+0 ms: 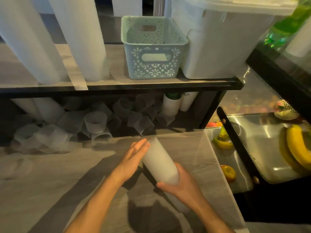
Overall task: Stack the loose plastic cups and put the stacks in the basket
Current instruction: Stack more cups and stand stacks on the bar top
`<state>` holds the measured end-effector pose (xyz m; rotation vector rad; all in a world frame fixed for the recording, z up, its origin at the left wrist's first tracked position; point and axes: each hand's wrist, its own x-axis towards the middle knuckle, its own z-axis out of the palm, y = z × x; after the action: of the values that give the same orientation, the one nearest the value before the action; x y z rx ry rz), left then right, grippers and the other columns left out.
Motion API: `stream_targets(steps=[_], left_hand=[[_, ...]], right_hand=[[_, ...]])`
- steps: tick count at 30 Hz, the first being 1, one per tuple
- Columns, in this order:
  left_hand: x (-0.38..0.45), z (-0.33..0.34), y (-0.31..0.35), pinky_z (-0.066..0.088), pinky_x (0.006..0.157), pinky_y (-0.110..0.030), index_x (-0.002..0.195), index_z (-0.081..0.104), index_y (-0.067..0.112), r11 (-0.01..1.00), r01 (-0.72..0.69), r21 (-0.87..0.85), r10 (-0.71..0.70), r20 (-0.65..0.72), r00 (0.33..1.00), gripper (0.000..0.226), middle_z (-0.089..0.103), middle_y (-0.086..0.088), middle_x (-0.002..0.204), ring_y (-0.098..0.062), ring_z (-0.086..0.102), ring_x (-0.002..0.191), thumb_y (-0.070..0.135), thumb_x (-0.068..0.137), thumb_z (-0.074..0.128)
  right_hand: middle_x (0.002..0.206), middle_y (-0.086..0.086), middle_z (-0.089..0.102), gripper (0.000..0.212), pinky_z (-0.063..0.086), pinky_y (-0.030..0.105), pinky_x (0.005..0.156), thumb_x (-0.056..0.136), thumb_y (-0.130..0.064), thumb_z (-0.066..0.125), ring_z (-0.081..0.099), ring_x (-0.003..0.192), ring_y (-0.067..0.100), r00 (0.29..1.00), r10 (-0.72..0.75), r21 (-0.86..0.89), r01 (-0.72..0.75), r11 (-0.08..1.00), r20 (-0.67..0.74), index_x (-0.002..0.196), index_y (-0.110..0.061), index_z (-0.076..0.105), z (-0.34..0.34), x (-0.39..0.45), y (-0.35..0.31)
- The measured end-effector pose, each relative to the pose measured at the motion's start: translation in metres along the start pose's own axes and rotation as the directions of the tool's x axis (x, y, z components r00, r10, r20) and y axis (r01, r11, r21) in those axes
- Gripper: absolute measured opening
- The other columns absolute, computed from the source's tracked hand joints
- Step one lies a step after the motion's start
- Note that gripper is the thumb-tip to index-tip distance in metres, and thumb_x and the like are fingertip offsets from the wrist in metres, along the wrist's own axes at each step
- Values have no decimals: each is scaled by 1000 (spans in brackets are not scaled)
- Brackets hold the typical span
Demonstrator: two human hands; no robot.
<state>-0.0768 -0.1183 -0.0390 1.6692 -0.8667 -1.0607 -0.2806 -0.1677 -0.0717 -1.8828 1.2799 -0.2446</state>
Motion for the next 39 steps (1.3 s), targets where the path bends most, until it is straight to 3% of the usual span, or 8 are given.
stream_targets(steps=[5,8,13,18,23,27,34,39], left_hand=[[26,6,1,44,101,-36,131,55,14,991,67,-116,-94,-247,964,46,64,0,115,-13,59,105,46,97,51],[51,-2,-3,50,97,-47,128,54,15,987,151,-47,-158,-368,916,78,65,3,91,-21,64,95,70,73,62],[104,-6,-1,42,105,-43,141,44,8,898,392,200,-275,-441,855,90,55,-17,136,-36,51,126,73,80,56],[146,5,-8,45,103,-43,136,53,1,838,509,198,-398,-415,818,78,54,-20,137,-38,53,122,60,84,57],[159,13,-10,38,106,-40,140,47,-4,841,496,216,-389,-397,831,69,45,-26,145,-41,46,129,48,95,46],[155,14,-17,47,102,-43,128,60,-3,886,461,51,-415,-359,836,76,59,-22,132,-39,56,119,51,75,65],[132,9,-30,50,97,-46,131,47,2,906,406,-116,-420,-349,837,87,57,-22,130,-38,59,114,46,66,85],[88,3,-24,53,94,-45,94,54,23,926,207,-316,-292,-251,923,32,67,-17,111,-23,65,93,28,77,80]], right_hand=[[114,-11,62,88,53,40,85,48,-74,72,61,101,13,1000,-15,18,14,1000,5,124,-35,49,-7,8,4],[113,-10,61,90,55,41,82,48,-73,72,61,98,13,1000,11,20,-11,1000,-6,127,-38,46,-12,10,6],[118,-9,55,93,56,38,83,52,-70,75,58,103,12,999,36,-5,-36,999,-30,132,-34,42,-14,6,6],[115,-6,53,80,49,31,79,62,-62,81,56,101,16,996,54,-70,-59,996,-70,123,-28,42,-16,5,2],[114,-12,47,83,56,35,85,63,-62,80,54,105,10,993,69,-98,-78,992,-94,127,-32,36,-25,9,-2],[116,-10,51,83,56,40,89,64,-62,80,55,107,12,992,92,-105,-100,989,-82,128,-31,36,-29,11,-3],[121,-11,49,86,55,35,88,64,-63,79,54,110,11,993,94,-156,-105,982,-77,131,-32,35,-36,5,-2],[128,-8,48,89,55,36,91,65,-60,81,52,114,13,994,88,-221,-98,970,-58,134,-32,32,-44,5,-4]])
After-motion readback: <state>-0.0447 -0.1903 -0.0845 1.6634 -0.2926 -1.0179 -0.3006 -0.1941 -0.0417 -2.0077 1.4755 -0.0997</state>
